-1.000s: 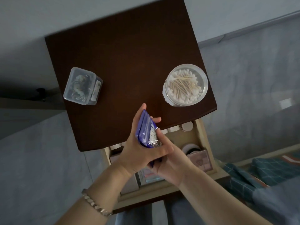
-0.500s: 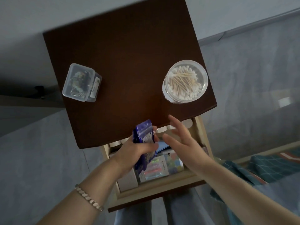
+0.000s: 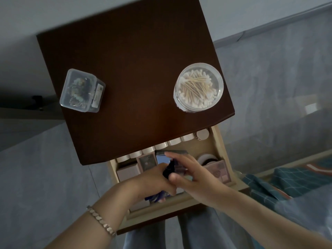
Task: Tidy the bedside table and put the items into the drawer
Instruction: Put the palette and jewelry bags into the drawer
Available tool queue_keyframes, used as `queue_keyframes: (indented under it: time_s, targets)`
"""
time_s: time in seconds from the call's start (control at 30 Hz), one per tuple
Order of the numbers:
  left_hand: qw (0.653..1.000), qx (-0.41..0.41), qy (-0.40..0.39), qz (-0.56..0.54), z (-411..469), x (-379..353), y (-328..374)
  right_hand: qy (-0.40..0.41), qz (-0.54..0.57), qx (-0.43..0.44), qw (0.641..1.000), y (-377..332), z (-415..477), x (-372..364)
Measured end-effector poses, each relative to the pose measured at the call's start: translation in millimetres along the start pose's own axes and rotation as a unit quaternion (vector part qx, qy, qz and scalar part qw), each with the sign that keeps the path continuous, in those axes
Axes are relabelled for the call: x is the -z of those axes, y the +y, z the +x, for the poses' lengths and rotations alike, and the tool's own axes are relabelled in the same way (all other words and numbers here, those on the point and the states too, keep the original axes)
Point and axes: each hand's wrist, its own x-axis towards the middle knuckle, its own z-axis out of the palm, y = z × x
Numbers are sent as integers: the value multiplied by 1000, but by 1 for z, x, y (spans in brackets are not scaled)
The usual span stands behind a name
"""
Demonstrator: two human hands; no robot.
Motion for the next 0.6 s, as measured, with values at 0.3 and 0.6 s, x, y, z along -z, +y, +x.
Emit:
queue_keyframes:
  time_s: [0.3,0.6]
  targets:
    - [997,41,5,65,27,0,-11,-22,-221,-35,974,2,-3,31]
    - [946,-33,321,-26,55,-3,-25,299,4,-192,935,59,12,44]
